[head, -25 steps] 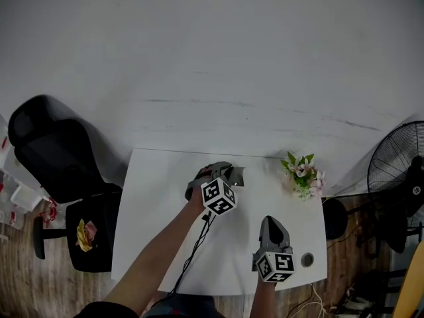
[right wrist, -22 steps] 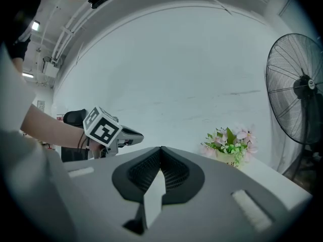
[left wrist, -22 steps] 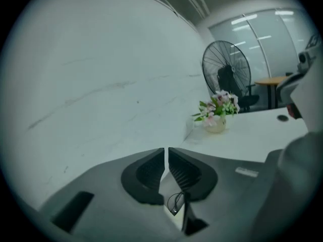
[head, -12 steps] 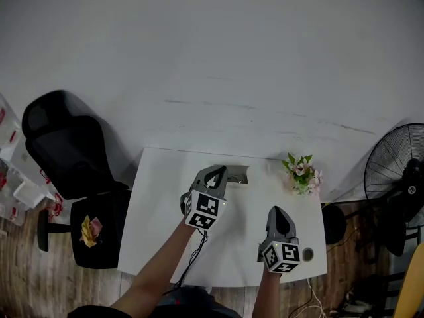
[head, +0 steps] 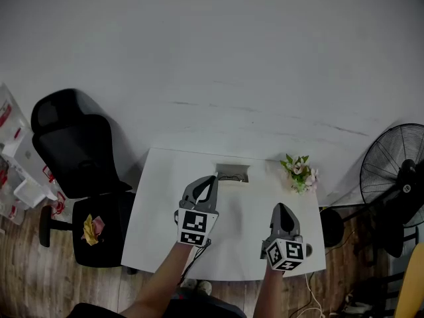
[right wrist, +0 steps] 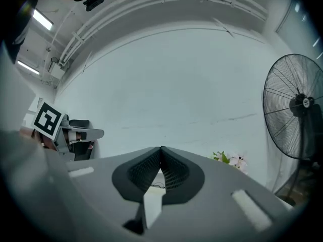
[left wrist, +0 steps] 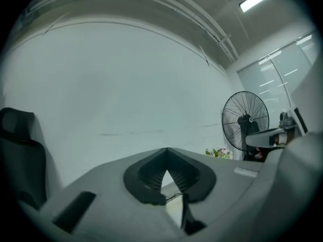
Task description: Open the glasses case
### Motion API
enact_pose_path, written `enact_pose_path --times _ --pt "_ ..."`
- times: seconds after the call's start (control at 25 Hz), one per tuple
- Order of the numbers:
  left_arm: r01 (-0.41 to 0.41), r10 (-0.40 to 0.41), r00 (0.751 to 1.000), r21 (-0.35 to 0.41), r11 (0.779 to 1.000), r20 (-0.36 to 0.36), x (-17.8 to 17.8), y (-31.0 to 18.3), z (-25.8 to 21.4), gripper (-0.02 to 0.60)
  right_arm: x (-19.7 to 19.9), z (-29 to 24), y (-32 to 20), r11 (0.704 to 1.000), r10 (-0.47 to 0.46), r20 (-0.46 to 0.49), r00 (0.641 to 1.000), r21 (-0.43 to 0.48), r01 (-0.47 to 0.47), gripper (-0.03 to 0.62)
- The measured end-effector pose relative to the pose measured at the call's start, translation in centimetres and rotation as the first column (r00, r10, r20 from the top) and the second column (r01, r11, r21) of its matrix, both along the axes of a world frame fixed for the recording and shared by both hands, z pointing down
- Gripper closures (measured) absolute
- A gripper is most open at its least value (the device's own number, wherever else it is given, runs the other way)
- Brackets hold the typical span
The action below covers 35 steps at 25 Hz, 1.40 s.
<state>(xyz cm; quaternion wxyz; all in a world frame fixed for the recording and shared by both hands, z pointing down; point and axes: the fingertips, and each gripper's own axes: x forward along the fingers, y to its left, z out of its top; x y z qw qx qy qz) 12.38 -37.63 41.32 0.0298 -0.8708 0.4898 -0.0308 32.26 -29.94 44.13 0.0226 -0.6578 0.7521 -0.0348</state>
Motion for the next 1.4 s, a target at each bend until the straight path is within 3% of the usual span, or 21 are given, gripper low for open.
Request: enact_pose_path --times 1.4 --pt "0.020 -0.020 1.000 -0.012 1.000 -0.004 -2.2 4.1 1.3 0.574 -1.0 -0.3 1.7 1.000 -0.016 0.004 1.000 0.016 0.016 0.583"
